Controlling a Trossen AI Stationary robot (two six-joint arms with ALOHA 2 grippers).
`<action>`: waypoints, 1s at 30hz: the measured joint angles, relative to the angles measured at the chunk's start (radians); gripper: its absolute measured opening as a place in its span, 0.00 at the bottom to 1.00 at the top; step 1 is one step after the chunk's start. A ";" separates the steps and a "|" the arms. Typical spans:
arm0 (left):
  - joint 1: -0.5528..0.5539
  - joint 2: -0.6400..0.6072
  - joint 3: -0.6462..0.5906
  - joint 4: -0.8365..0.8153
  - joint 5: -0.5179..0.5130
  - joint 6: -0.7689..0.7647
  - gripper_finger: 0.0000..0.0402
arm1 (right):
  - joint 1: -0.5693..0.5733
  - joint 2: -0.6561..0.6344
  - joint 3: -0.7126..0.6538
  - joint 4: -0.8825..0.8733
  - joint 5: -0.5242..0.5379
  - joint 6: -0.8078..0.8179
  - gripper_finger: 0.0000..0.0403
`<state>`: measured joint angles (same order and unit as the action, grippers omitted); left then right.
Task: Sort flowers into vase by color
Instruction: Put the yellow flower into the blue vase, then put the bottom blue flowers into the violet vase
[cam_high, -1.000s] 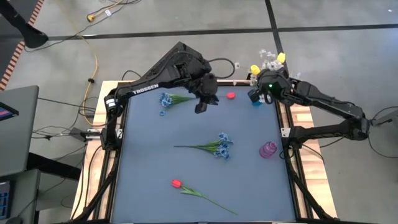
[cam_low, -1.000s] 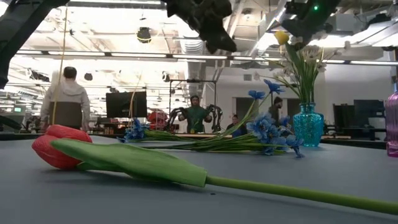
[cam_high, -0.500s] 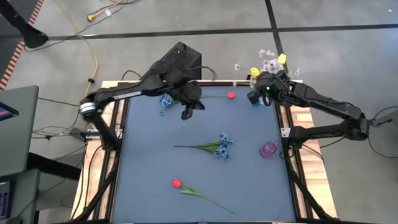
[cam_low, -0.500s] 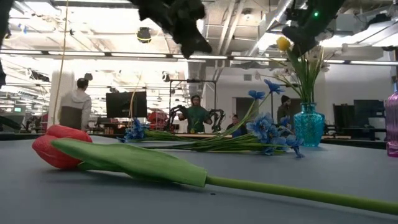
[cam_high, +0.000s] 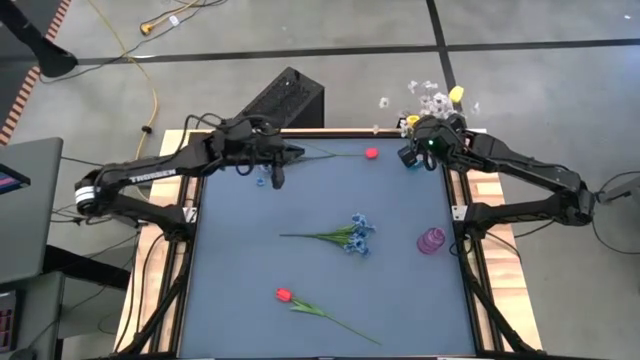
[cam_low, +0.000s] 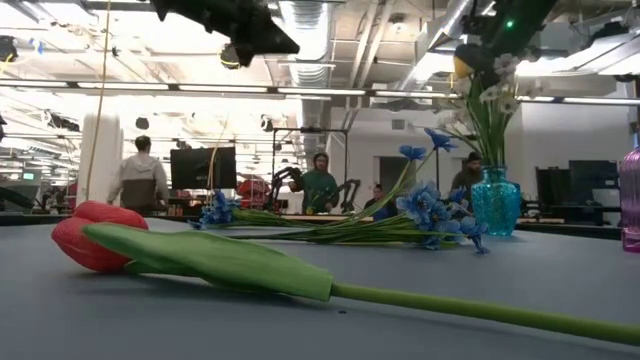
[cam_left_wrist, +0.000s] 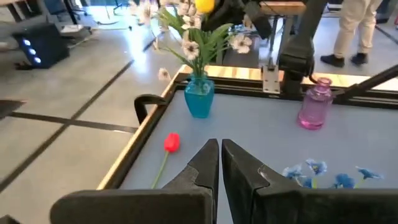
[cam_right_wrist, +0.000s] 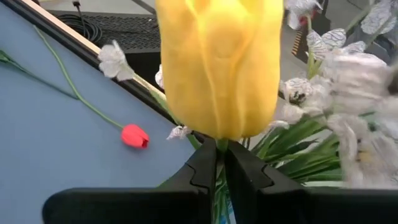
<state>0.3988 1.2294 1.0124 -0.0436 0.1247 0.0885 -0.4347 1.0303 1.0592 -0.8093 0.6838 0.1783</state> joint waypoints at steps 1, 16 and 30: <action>0.000 -0.009 0.000 0.003 0.000 0.005 0.02 | 0.000 -0.002 0.001 0.000 -0.001 0.000 0.15; 0.000 -0.020 0.000 -0.051 0.096 -0.050 0.02 | 0.000 -0.004 0.158 -0.216 -0.059 0.039 0.39; -0.001 -0.020 0.001 -0.086 0.234 -0.105 0.02 | 0.020 -0.002 0.364 -0.337 -0.530 0.122 0.64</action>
<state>0.3981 1.2095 1.0134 -0.1299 0.3586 -0.0166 -0.4148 1.0283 1.4232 -1.1465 0.1542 0.3000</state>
